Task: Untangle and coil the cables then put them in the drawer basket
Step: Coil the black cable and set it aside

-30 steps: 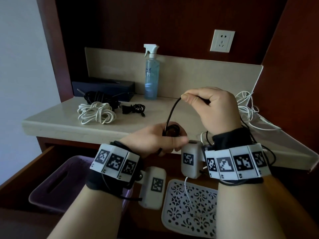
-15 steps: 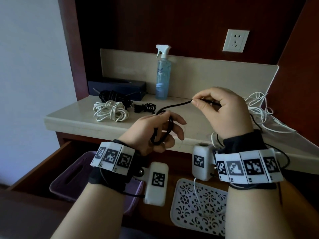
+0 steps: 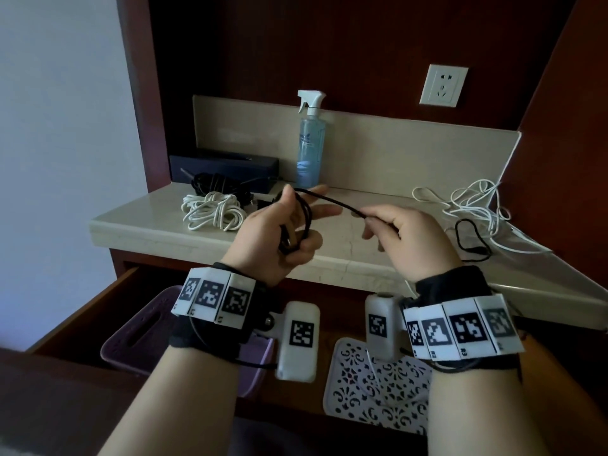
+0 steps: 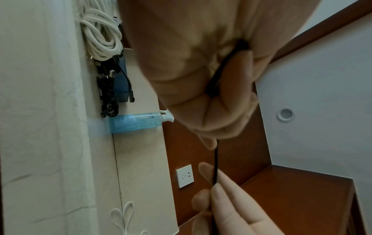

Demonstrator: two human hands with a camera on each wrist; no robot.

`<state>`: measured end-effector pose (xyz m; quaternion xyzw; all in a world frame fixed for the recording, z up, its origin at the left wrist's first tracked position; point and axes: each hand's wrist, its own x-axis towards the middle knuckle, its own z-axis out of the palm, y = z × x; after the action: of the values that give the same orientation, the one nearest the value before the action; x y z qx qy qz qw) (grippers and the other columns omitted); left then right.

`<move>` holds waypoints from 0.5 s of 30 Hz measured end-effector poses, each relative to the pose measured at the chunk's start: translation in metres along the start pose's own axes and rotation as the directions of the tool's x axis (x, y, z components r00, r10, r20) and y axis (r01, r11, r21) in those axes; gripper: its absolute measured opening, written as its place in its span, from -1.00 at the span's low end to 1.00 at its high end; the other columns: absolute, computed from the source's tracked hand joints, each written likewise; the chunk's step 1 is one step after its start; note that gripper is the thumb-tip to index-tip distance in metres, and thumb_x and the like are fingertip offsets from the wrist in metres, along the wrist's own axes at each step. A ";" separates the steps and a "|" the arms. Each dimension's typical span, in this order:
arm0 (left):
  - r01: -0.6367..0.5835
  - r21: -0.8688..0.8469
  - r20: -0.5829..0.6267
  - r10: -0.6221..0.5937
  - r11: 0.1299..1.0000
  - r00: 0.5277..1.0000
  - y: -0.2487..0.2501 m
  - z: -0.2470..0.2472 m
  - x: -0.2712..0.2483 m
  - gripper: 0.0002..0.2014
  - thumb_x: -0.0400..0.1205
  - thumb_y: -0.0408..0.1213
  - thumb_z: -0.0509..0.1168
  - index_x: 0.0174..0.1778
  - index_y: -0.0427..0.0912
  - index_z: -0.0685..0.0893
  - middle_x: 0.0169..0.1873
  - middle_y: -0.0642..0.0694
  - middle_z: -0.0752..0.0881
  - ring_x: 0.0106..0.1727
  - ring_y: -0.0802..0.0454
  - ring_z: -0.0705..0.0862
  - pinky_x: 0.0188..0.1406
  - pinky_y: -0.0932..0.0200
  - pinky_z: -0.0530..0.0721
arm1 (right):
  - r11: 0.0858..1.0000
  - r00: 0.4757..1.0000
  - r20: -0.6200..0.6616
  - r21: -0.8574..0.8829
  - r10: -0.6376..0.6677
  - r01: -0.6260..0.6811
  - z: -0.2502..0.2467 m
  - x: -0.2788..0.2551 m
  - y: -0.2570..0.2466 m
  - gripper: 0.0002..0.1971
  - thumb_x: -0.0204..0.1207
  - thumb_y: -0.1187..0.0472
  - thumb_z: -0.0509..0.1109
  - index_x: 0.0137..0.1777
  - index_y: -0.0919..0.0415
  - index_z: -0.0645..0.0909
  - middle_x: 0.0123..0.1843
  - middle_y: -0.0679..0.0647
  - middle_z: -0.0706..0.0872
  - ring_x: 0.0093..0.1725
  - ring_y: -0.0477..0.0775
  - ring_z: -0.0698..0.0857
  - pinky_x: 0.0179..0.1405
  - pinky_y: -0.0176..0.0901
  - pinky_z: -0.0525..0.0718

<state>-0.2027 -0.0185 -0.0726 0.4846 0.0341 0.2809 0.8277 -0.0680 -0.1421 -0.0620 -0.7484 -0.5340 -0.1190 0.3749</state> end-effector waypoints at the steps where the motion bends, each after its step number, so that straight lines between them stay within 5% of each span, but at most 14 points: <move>1: -0.025 -0.035 -0.033 0.024 0.999 0.999 0.001 -0.001 0.001 -0.55 0.76 -0.02 -0.11 0.25 -0.21 0.56 -0.06 -0.18 0.72 -0.62 0.15 0.35 -0.75 0.42 0.19 | 1.000 1.000 0.007 0.005 0.012 -0.012 0.000 -0.002 0.001 -0.75 0.63 0.26 0.23 0.20 0.07 0.66 -0.27 -0.19 0.64 -0.37 -0.33 0.53 -0.24 -0.39 0.45; 5: -0.129 -0.071 -0.102 0.122 0.989 0.987 0.002 0.000 0.003 -0.52 0.77 -0.01 -0.14 0.10 -0.24 0.62 -0.05 -0.15 0.70 -0.57 0.14 0.35 -0.72 0.38 0.20 | 1.000 0.999 0.030 0.015 -0.014 0.013 -0.002 -0.007 -0.004 -0.78 0.60 0.27 0.28 0.14 0.11 0.71 -0.27 -0.12 0.67 -0.28 -0.32 0.58 -0.22 -0.62 0.41; 8: -0.166 -0.035 -0.102 0.162 0.986 0.982 -0.001 0.001 0.004 -0.52 0.76 0.00 -0.15 -0.11 -0.21 0.58 -0.21 -0.18 0.72 -0.52 0.09 0.40 -0.61 0.32 0.29 | 1.000 0.991 0.135 -0.020 -0.015 0.018 0.003 -0.012 -0.010 -0.76 0.60 0.23 0.28 0.16 0.02 0.71 -0.20 -0.10 0.71 -0.09 -0.11 0.62 -0.04 -0.36 0.46; 11: -0.163 0.025 -0.169 0.165 0.986 0.972 -0.003 0.003 0.007 -0.53 0.77 0.02 -0.13 -0.27 -0.16 0.49 -0.39 -0.09 0.62 -0.38 0.06 0.49 -0.30 0.21 0.46 | 0.999 0.983 0.186 -0.035 0.005 0.002 0.003 -0.016 -0.007 -0.76 0.61 0.19 0.27 0.18 -0.04 0.69 -0.19 -0.15 0.69 -0.09 -0.14 0.61 -0.12 -0.43 0.45; 15: -0.233 -0.113 -0.355 0.180 0.966 0.917 -0.004 -0.002 0.013 -0.52 0.76 0.06 -0.06 -0.36 -0.15 0.45 -0.53 -0.04 0.45 -0.39 0.02 0.50 0.16 -0.10 0.62 | 0.994 0.978 0.185 -0.081 0.093 -0.080 -0.013 -0.023 0.007 -0.77 0.63 0.13 0.23 0.20 -0.02 0.65 -0.27 -0.21 0.66 -0.23 -0.21 0.58 -0.22 -0.37 0.45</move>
<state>-0.1909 -0.0122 -0.0739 0.3646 0.1039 0.4485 0.8094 -0.0685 -0.1684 -0.0695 -0.7921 -0.5293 -0.0506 0.2999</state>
